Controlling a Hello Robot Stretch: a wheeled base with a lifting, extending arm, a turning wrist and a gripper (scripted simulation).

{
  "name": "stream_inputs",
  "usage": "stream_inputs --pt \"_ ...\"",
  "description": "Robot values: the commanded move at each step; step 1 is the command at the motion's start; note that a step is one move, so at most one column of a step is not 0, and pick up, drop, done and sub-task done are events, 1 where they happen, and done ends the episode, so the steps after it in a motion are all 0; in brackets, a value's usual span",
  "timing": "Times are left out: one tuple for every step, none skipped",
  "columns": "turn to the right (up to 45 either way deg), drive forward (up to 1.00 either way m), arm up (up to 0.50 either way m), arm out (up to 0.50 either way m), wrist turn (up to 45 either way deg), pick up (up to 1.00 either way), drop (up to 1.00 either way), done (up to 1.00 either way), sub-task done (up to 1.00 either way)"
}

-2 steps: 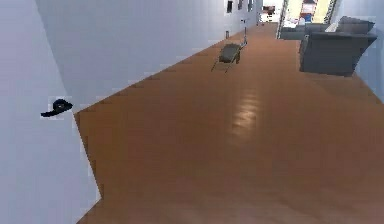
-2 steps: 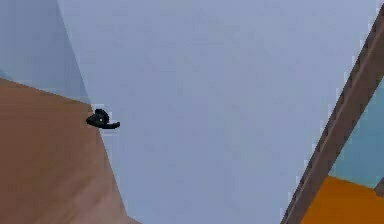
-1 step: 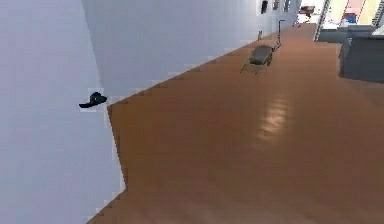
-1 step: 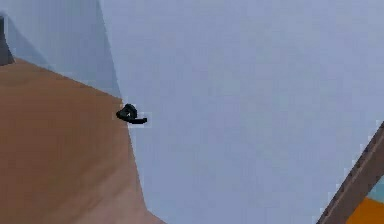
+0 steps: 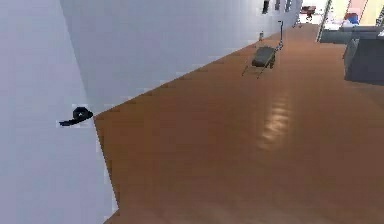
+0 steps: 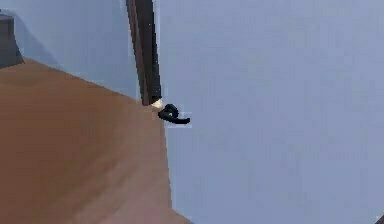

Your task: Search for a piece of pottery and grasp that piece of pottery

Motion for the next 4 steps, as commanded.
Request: stream_inputs --pt "45.0 0.00 0.00 0.00 0.0 0.00 0.00 0.00 0.00" --pt "3.0 0.00 0.00 0.00 0.0 0.00 0.00 0.00 0.00" --pt "-12.0 0.00 0.00 0.00 0.0 0.00 0.00 0.00 0.00" --pt "0.0 0.30 0.00 0.00 0.0 0.00 0.00 0.00 0.00"
